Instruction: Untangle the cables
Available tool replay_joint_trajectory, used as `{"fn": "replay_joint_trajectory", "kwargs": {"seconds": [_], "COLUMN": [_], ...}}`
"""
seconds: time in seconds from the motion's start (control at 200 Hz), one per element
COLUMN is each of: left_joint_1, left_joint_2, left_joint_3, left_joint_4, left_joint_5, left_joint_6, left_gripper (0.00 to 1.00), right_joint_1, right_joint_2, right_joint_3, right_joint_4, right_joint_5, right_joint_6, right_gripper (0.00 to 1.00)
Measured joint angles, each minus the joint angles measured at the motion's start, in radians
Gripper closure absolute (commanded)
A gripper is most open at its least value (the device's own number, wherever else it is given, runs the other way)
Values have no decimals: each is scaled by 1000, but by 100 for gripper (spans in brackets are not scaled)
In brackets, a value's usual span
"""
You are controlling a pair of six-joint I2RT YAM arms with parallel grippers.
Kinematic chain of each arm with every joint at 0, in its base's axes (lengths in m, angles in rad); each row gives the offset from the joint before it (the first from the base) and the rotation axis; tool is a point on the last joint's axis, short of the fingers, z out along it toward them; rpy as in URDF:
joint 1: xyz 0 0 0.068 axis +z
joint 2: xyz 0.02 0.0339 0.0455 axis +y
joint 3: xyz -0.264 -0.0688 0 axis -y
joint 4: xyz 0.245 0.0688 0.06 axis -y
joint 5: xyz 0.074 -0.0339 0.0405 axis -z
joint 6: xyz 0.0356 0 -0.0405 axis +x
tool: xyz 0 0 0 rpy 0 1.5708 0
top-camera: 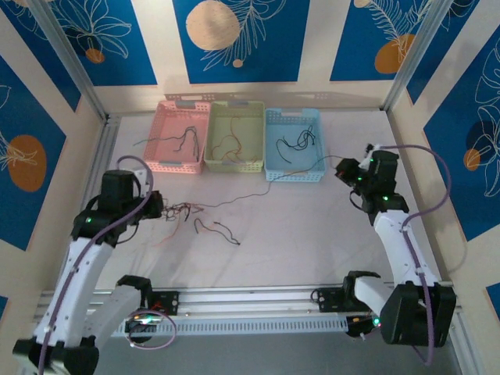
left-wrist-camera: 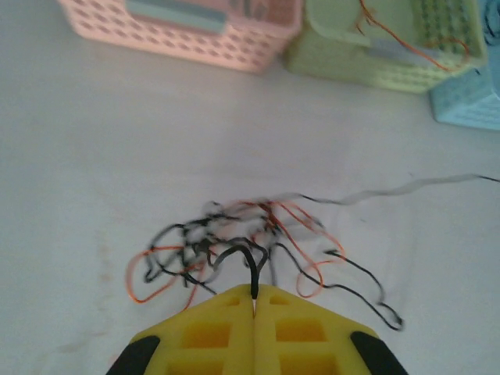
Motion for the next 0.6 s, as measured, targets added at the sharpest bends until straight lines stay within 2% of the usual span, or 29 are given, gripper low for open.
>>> {"fn": "replay_joint_trajectory", "kwargs": {"seconds": [0.055,0.13,0.21,0.275,0.365,0.47,0.54,0.6], "left_joint_1": [0,0,0,0,0,-11,-62,-164], "left_joint_2": [39,67,65,58,46,43,50,64], "left_joint_3": [-12,-14,-13,-5,9,10,-5,-31], "left_joint_4": [12,10,0,-12,-16,-2,35,83], "left_joint_5": [35,43,23,3,-3,59,99,105], "left_joint_6": [-10,-27,-19,-23,-23,-30,-51,-87], "left_gripper": [55,37,27,25,30,34,35,36], "right_joint_1": [51,88,95,92,78,56,49,49], "right_joint_2": [0,-1,-2,-8,-30,-50,-51,-50], "right_joint_3": [0,-2,-8,-14,-15,-15,-15,-15], "right_joint_4": [-19,-44,-62,-83,-110,-111,-111,-111], "right_joint_5": [4,5,11,23,37,42,45,44], "right_joint_6": [-27,-54,-79,-97,-115,-122,-124,-124], "right_gripper": [100,100,100,100,100,100,100,100]}}
